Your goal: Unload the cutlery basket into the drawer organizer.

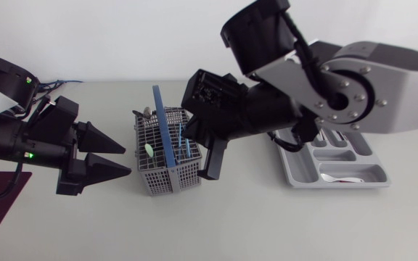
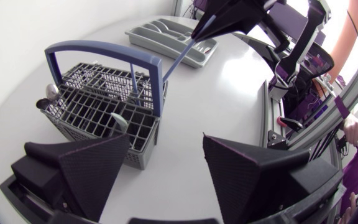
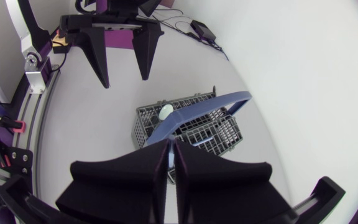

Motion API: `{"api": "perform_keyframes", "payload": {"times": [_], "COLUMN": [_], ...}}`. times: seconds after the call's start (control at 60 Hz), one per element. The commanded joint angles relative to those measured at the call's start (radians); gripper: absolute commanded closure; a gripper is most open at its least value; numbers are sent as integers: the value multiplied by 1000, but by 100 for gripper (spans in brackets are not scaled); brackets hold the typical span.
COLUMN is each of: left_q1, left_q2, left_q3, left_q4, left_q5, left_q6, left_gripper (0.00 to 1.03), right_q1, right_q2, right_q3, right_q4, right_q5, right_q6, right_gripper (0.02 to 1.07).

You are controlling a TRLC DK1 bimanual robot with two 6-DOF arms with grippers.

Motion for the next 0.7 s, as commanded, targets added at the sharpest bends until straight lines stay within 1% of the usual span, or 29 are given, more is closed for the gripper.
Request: {"api": "perform_keyframes", "payload": {"times": [0.0,0.183,0.267,0.383,0.617,0.683], "left_q1": [-3,-6,-9,-25,-55,-63], "left_q2": [-19,-42,-45,-52,-74,-83], "left_q3": [-26,-40,-44,-57,-87,-99], "left_q4": [6,9,14,34,78,101], "left_q5": [-2,-8,-10,-27,-70,-80], "left_q6": [-15,-16,-19,-36,-56,-62], "left_gripper": [5,5,5,5,5,5], "right_q1": [6,-10,-40,-86,-269,-323], "right_q2": [-41,-100,-117,-123,-90,-86], "right_q3": [58,147,188,233,240,222], "right_q4": [-43,-177,-233,-312,-477,-497], "right_q5": [-6,-43,-79,-87,-105,-107], "right_q6": [28,57,75,81,29,12], "right_gripper": [101,101,101,101,101,101]}}
